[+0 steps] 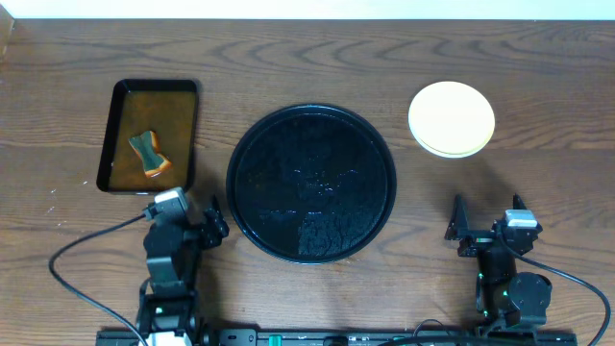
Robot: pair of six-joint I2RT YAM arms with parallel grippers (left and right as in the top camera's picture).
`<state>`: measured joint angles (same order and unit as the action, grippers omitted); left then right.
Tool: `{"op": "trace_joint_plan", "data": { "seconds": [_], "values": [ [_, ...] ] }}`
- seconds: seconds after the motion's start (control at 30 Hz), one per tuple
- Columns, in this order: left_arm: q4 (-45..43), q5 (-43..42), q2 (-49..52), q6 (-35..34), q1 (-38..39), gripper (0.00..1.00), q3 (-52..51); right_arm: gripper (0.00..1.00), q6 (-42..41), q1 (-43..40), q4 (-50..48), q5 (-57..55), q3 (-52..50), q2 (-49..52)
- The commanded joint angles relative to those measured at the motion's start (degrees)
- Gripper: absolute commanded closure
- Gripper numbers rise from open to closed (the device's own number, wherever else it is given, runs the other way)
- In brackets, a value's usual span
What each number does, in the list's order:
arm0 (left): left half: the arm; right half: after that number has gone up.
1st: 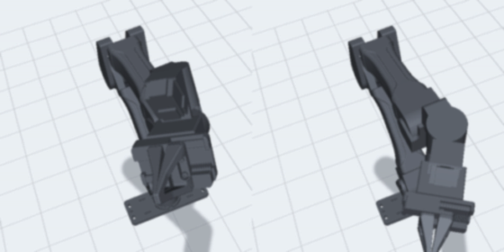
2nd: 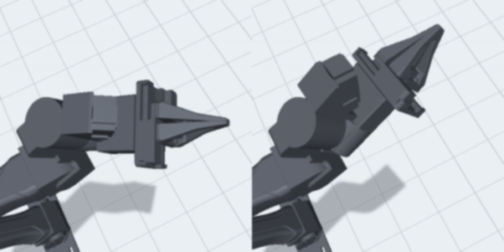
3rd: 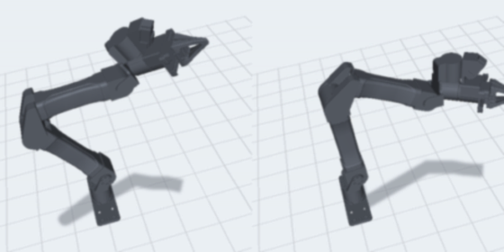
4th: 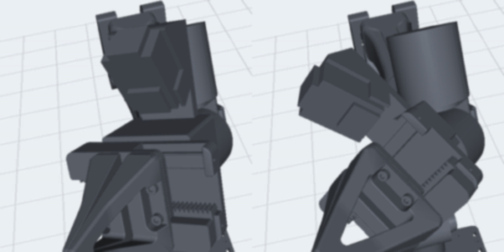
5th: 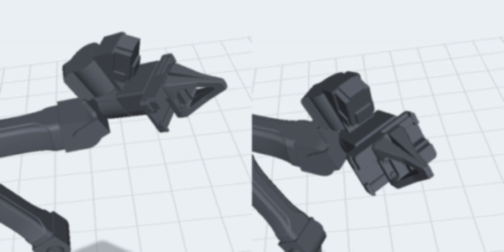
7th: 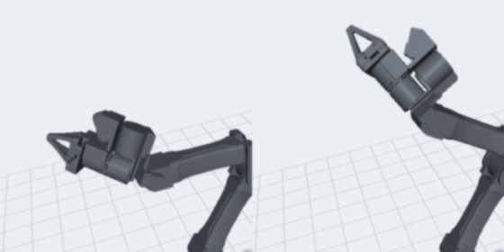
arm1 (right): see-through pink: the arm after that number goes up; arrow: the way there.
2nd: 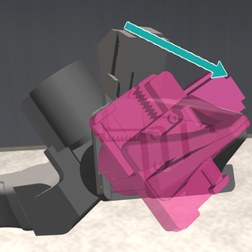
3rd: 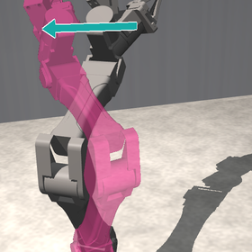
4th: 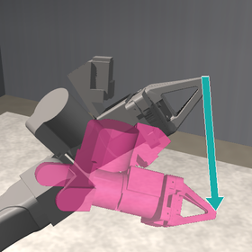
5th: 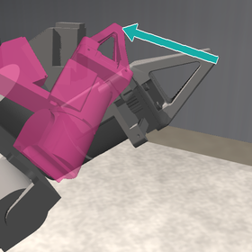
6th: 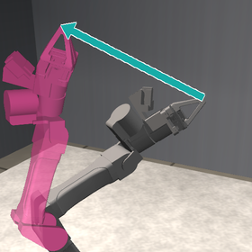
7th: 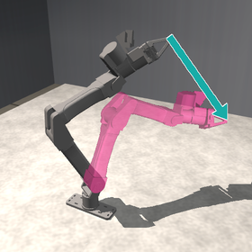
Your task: Clean dirty plates on tray and stack at the side
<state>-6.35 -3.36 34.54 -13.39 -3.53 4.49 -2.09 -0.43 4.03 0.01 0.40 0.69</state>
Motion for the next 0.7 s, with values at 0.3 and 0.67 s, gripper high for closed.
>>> {"op": "trace_joint_plan", "data": {
  "seconds": [0.3,0.67],
  "values": [
    [1.79,-0.5,-12.44,13.0,6.91,0.18,-4.26,0.01,0.87,-0.31,0.26,-0.59,-0.09,-0.35],
    [10.38,0.17,-22.84,13.16,6.84,0.18,-4.26,0.01,0.87,-0.31,0.26,-0.59,-0.09,-0.35]
  ]
}}
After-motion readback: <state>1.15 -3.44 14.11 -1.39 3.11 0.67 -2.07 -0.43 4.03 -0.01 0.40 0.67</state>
